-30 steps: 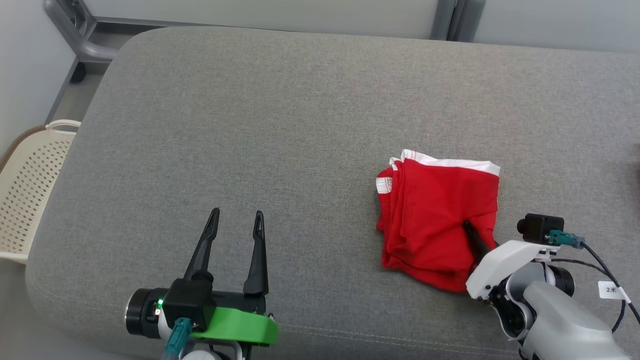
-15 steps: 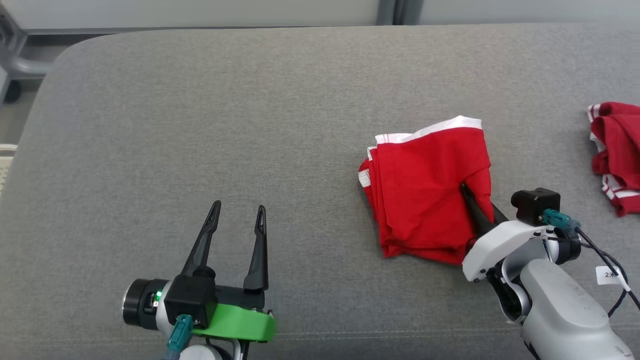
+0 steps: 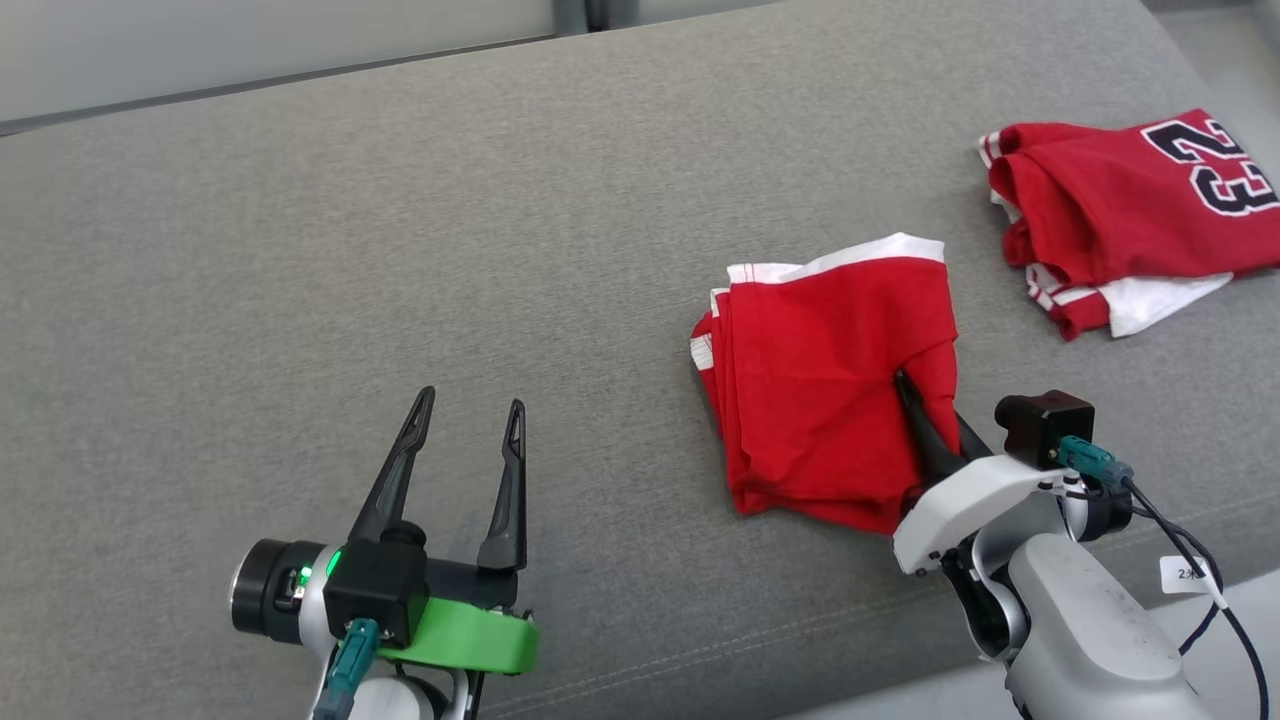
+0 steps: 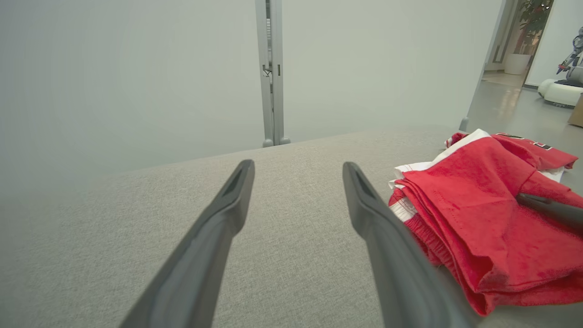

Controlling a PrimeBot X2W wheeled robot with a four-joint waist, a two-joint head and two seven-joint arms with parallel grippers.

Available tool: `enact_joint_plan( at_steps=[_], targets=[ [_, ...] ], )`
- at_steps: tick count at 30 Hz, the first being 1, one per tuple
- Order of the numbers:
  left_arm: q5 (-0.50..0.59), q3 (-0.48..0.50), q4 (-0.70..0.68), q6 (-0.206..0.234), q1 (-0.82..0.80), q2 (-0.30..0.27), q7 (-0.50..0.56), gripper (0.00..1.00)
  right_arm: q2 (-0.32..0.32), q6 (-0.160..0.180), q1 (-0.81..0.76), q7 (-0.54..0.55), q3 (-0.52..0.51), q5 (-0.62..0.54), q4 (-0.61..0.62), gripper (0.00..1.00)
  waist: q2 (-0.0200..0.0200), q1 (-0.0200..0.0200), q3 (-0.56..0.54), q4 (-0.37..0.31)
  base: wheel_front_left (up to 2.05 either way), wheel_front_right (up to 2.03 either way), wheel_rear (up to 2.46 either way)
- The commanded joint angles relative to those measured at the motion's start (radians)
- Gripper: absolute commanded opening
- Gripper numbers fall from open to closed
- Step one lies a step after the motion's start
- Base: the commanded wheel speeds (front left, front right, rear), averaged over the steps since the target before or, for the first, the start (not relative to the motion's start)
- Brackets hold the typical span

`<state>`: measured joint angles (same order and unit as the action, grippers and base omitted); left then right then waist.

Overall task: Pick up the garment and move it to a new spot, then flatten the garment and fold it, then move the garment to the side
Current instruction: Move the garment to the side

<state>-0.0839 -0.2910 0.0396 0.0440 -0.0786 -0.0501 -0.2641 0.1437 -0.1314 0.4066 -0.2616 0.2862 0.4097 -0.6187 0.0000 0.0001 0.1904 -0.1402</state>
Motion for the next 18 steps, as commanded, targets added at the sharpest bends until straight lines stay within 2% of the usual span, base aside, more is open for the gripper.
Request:
enact_joint_plan(
  at_steps=[1, 7, 11, 18],
  targets=[
    [0.008, 0.004, 0.002, -0.003, -0.016, -0.004, 0.0, 1.0, 0.0, 0.002, -0.012, -0.005, -0.002, -0.006, 0.003, 0.0, 0.0, -0.0001, 0.016, -0.071, 0.0, 0.0, 0.0],
    [0.024, 0.007, -0.002, -0.022, -0.03, -0.007, 0.0, 1.0, -0.01, 0.002, 0.0, -0.005, -0.016, -0.034, 0.017, 0.0, 0.0, -0.0001, 0.036, -0.132, 0.0, 0.0, 0.0],
    [0.04, -0.011, -0.056, -0.049, -0.052, -0.015, 0.0, 1.0, 0.013, 0.002, 0.06, -0.005, -0.022, -0.068, 0.02, 0.0, 0.0, -0.0001, 0.072, -0.141, 0.0, 0.0, 0.0],
    [0.045, -0.008, -0.144, -0.067, -0.094, -0.021, 0.0, 1.0, 0.083, 0.002, 0.189, -0.005, -0.06, -0.142, 0.026, 0.0, 0.0, -0.0001, 0.16, -0.127, 0.0, 0.0, 0.0]
  ],
)
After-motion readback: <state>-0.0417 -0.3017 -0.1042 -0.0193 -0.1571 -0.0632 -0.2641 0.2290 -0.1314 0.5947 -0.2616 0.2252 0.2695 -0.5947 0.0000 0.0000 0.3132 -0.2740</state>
